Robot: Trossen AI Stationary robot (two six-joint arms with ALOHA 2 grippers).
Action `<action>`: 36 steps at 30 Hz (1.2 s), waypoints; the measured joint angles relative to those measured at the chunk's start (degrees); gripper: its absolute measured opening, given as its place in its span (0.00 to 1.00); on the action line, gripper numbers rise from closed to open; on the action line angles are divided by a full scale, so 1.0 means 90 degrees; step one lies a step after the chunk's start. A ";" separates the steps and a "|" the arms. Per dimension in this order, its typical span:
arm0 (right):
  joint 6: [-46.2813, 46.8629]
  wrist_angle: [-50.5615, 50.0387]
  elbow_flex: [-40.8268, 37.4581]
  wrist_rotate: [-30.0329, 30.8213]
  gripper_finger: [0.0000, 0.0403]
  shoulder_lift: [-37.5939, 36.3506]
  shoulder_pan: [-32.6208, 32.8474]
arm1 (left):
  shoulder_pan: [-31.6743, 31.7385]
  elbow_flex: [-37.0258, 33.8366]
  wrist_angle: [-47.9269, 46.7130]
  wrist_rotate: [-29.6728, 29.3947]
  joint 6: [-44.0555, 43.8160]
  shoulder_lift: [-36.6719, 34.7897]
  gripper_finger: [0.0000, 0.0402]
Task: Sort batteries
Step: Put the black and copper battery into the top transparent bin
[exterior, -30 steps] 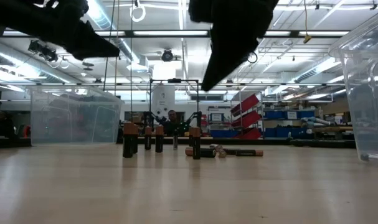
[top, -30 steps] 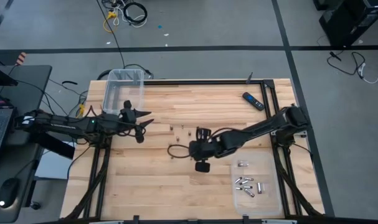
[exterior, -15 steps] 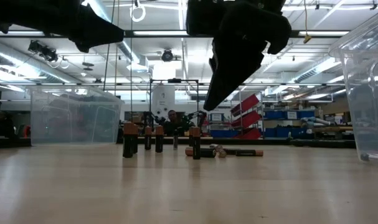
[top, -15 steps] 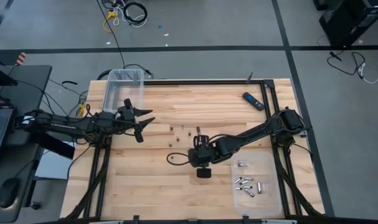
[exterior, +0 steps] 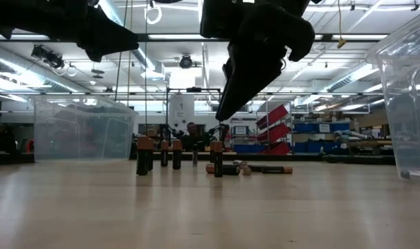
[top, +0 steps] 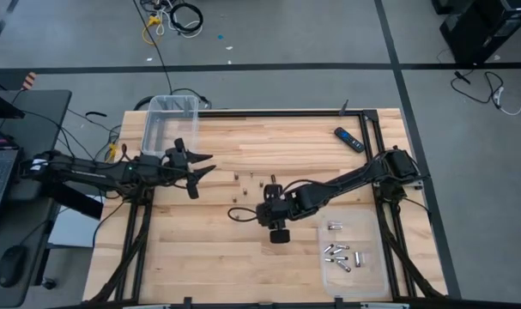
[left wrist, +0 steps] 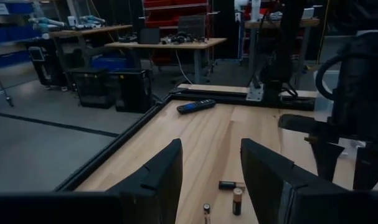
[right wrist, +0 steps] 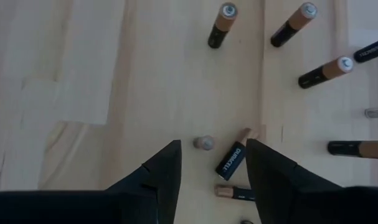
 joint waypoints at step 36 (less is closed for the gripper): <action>0.0547 0.0554 -0.0228 0.0153 0.30 0.0525 -0.0070 | -0.0005 0.0000 0.0142 -0.0007 -0.0033 0.0666 0.40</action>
